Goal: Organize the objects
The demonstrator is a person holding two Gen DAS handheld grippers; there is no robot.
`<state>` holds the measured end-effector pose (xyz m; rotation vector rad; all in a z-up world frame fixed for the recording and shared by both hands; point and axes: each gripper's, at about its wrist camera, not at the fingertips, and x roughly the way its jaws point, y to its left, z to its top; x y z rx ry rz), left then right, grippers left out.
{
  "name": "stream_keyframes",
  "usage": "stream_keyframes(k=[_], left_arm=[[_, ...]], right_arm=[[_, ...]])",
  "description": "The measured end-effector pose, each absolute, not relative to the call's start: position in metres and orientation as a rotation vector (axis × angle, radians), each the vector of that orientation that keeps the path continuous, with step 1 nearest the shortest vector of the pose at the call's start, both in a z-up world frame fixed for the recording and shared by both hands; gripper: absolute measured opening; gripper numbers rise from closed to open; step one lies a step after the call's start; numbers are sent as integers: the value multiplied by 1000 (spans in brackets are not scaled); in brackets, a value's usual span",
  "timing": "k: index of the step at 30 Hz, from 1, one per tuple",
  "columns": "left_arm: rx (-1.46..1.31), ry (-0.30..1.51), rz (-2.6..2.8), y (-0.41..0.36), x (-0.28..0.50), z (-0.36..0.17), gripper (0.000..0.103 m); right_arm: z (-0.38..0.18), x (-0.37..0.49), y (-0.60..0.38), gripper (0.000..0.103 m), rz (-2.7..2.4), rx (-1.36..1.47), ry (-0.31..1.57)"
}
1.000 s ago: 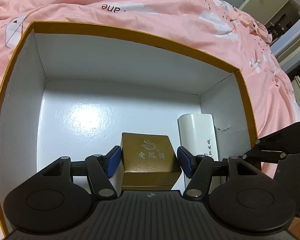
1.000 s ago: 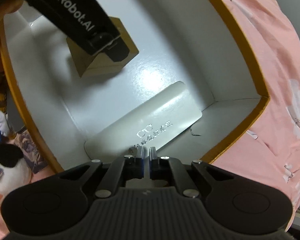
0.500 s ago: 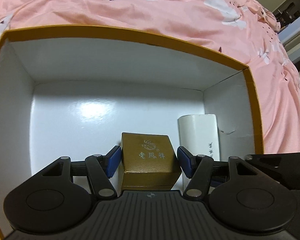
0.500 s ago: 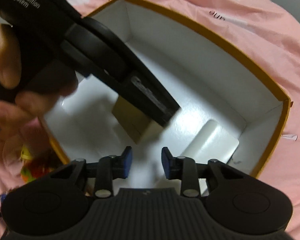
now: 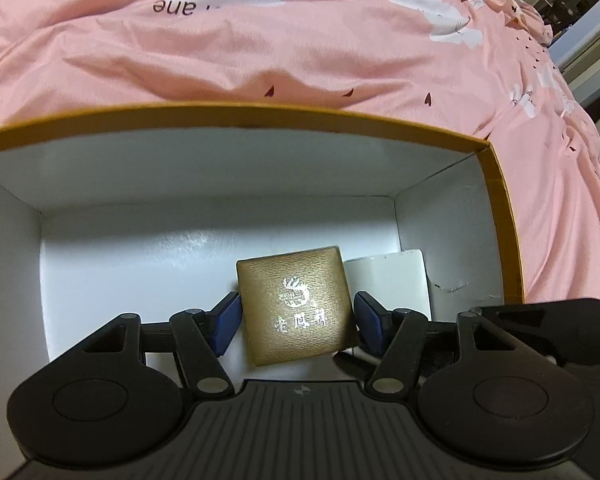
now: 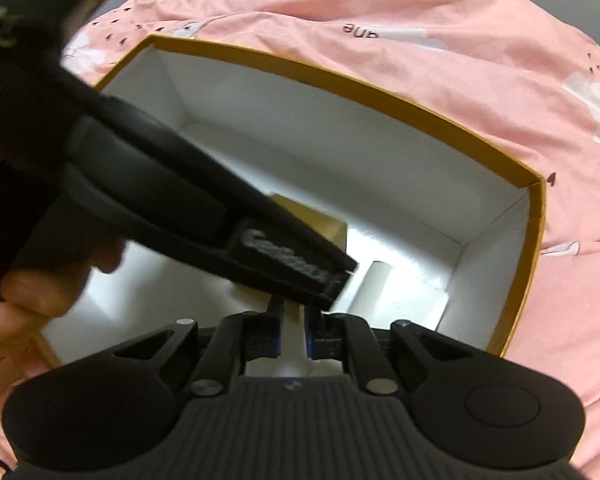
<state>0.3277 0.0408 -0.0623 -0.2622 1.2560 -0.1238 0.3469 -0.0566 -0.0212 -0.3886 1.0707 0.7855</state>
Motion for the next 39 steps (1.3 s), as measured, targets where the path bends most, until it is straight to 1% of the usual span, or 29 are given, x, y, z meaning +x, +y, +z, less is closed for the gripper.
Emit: stream_keyframes(k=[6,10,12,13,14,17,18,23,24,26,28,29,30,31,39], left_arm=[[-283,1238,-131,54,327,-58,69],[-276,1231,-162,59,319,-54,69],[-237,1236,-197,58,313,-55,69],[-205,1239,-219,57,309,-55,67],[-168,1241,-237,56,305,-56,65],[-49,1233,-267,49,297,-59,61],[-25,1228,-277,48,296,-61,60],[90,1223,-338,40,297,-68,42],[104,1219,-345,39,298,-70,40],[112,1209,-361,38,298,-73,34],[114,1195,-377,37,299,-76,30],[114,1186,-385,37,299,-77,26],[107,1180,-395,37,299,-77,25],[99,1172,-393,38,298,-76,23],[41,1086,-350,50,311,-55,23]], right_arm=[[-26,361,-59,9,754,-340,1067],[-22,361,-59,14,783,-352,1066],[-22,358,-58,14,803,-383,1059],[-23,356,-57,19,817,-409,1051],[-24,354,-56,21,831,-432,1044],[-27,351,-53,23,863,-505,1016],[-28,351,-52,25,875,-523,1009],[-31,350,-46,25,930,-592,978],[-31,350,-46,25,933,-606,965],[-32,353,-45,25,934,-617,958],[-34,356,-45,25,940,-612,956],[-35,357,-44,24,946,-608,958],[-35,358,-44,19,949,-605,961],[-35,359,-44,18,946,-598,958],[-14,369,-51,17,901,-447,911]])
